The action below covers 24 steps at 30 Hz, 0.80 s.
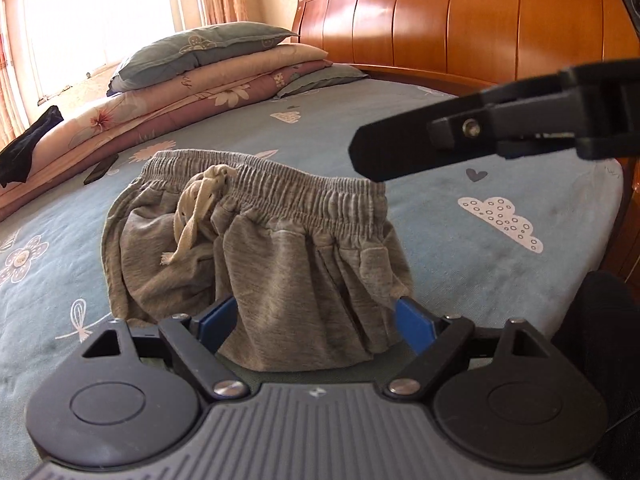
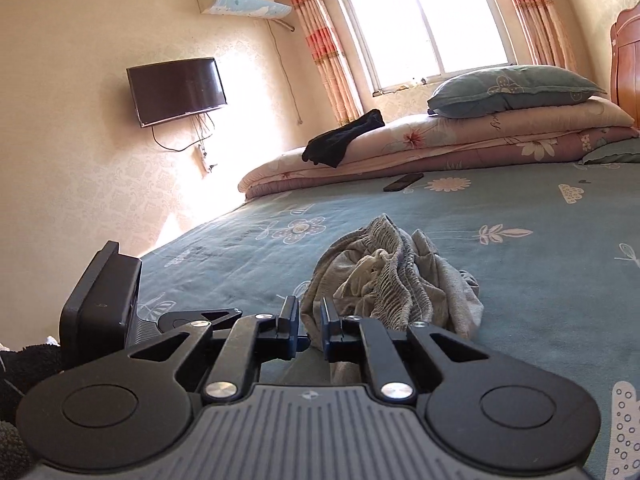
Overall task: Fold clothes
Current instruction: 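Lift the waistband with the right gripper while the left gripper approaches the waistband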
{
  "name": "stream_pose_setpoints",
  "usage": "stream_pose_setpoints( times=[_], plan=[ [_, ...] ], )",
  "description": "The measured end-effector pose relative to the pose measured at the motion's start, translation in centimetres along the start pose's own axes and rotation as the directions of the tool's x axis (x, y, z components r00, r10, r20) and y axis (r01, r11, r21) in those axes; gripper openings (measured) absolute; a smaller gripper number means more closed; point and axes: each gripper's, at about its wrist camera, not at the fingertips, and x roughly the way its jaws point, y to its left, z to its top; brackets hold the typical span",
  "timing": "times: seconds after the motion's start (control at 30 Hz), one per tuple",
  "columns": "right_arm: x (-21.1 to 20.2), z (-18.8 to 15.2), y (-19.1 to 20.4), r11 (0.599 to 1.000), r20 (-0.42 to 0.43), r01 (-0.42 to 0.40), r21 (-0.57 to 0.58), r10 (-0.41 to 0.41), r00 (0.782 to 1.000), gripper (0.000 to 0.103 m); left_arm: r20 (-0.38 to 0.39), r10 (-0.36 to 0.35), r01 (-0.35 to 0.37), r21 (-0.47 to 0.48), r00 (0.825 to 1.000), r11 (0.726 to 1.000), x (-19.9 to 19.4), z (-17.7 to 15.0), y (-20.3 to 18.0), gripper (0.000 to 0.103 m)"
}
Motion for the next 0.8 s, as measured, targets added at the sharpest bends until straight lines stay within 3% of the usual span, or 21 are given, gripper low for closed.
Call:
stream_pose_setpoints(
  times=[0.07, 0.2, 0.37, 0.5, 0.7, 0.77, 0.8],
  plan=[
    [0.1, -0.3, -0.7, 0.999, -0.017, 0.048, 0.013, -0.048, 0.999, 0.019, -0.001, -0.008, 0.008, 0.012, 1.0, 1.0, 0.1, 0.0, -0.2, 0.086],
    [0.1, -1.4, -3.2, 0.99, -0.028, 0.115, 0.08, -0.113, 0.993, 0.061, -0.016, -0.01, 0.01, 0.013, 1.0, 1.0, 0.0, -0.8, 0.5, 0.086],
    [2.5, -3.0, -6.8, 0.972, -0.089, 0.119, 0.201, -0.103, 0.991, 0.061, -0.062, 0.051, -0.051, 0.0, 0.997, 0.999, 0.3, -1.7, 2.7, 0.086],
    [4.6, -4.1, -8.1, 0.958, -0.112, 0.049, 0.282, -0.018, 0.994, 0.061, -0.078, 0.074, -0.076, -0.029, 0.994, 0.997, 0.2, -2.0, 4.5, 0.086],
    [8.0, -4.6, -9.0, 0.951, -0.134, 0.023, 0.308, 0.02, 0.991, 0.061, -0.071, 0.076, -0.08, -0.058, 0.995, 0.995, 0.4, -1.9, 6.6, 0.086],
    [8.8, -4.5, -9.3, 0.946, -0.114, -0.005, 0.325, 0.044, 0.993, 0.059, -0.07, 0.076, -0.081, -0.068, 0.995, 0.994, 0.6, -1.9, 7.2, 0.086],
    [9.0, -4.3, -9.4, 0.944, -0.095, -0.027, 0.328, 0.061, 0.994, 0.051, -0.071, 0.076, -0.081, -0.073, 0.995, 0.994, 0.7, -1.9, 7.5, 0.086]
  ],
)
